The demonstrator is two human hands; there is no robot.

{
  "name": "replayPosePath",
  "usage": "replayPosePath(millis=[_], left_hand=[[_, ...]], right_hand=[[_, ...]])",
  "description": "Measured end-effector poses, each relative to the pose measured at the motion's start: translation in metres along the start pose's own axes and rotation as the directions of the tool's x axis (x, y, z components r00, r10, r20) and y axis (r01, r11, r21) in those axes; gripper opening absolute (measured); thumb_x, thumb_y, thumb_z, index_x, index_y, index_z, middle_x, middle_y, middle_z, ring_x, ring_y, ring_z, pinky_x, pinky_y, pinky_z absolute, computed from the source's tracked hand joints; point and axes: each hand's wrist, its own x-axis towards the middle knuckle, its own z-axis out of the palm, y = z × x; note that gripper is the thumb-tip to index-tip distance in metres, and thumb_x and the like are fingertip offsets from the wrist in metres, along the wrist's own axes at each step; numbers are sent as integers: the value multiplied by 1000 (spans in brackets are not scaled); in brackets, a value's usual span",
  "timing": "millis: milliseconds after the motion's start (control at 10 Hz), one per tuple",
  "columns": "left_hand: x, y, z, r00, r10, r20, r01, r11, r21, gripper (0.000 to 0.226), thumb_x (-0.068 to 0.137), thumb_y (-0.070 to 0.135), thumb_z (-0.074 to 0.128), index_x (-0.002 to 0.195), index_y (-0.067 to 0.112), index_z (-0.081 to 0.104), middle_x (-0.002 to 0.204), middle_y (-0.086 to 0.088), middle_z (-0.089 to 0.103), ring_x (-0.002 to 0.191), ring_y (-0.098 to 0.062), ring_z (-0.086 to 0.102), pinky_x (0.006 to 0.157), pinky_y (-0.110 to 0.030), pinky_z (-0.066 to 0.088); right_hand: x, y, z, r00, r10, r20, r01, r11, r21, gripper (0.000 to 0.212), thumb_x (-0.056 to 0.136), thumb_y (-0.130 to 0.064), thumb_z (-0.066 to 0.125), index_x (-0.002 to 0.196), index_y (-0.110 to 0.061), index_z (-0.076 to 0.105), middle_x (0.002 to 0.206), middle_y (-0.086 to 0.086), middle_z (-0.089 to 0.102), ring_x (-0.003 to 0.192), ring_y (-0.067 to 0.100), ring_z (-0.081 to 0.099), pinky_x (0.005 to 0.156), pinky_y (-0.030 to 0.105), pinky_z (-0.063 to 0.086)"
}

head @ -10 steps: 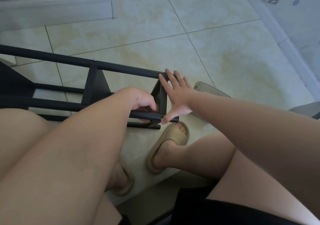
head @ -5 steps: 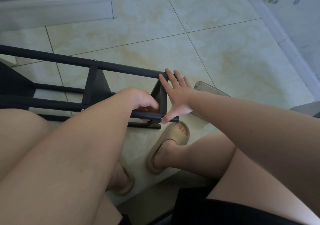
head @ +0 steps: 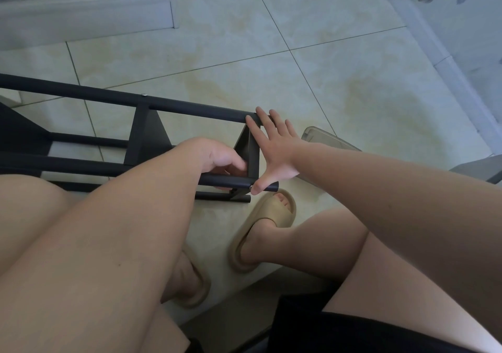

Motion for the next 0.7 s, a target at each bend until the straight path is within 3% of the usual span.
replayPosePath(millis=[100,300,500,700], left_hand=[[1,2,3,998,-41,-47,43,998,46,17,90,16,66,98,5,75,94,-11,75,87,-29,70,96,-44,56],[2,0,-2,1000,-10,-1,10,1000,11,22,93,6,61,112,9,72,114,-19,71,100,-32,66,104,-50,50],[2,-2,-2,1000,-1,18,1,1000,13,28,88,18,64,111,6,75,113,-14,73,112,-33,67,106,-50,49],[0,3,0,998,-51,-37,54,996,74,31,89,16,68,117,3,73,110,-17,73,97,-31,69,101,-48,53]], right_hand=[[-1,0,0,1000,0,-2,0,1000,2,161,50,-86,74,154,-23,-32,161,7,-37,149,36,-31,124,58,-5],[-1,-1,-1,1000,1,1,-1,1000,4,161,50,-87,73,154,-23,-31,161,7,-38,149,36,-32,124,58,-5],[-1,-1,-1,1000,2,3,-2,1000,6,161,50,-87,74,155,-23,-31,161,7,-38,149,36,-32,124,59,-5],[-1,-1,-1,1000,4,0,-4,1000,8,161,50,-86,74,155,-23,-30,161,7,-38,149,36,-32,124,58,-5]])
